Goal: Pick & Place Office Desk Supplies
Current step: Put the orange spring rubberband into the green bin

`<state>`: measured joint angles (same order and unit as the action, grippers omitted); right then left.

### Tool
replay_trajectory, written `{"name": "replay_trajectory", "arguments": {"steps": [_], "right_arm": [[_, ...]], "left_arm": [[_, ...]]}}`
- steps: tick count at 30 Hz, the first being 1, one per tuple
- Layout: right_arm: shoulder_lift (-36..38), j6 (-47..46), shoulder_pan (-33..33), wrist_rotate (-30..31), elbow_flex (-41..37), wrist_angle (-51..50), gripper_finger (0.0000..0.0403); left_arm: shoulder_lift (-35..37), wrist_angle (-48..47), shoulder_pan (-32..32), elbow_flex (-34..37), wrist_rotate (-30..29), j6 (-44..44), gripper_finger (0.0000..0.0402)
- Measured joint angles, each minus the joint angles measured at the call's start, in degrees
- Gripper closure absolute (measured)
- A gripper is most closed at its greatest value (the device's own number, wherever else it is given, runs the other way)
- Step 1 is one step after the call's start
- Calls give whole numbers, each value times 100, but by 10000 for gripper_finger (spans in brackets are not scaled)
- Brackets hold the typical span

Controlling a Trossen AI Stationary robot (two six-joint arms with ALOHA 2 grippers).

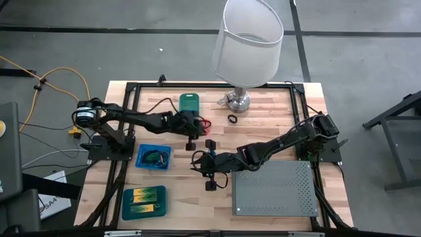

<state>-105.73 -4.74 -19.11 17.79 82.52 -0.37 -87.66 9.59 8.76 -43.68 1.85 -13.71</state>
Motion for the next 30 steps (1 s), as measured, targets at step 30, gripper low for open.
{"name": "replay_trajectory", "arguments": {"steps": [30], "right_arm": [[0, 0, 0, 1, 0, 19, 334]], "left_arm": [[485, -1554, 1947, -7, -647, 1007, 358]]}}
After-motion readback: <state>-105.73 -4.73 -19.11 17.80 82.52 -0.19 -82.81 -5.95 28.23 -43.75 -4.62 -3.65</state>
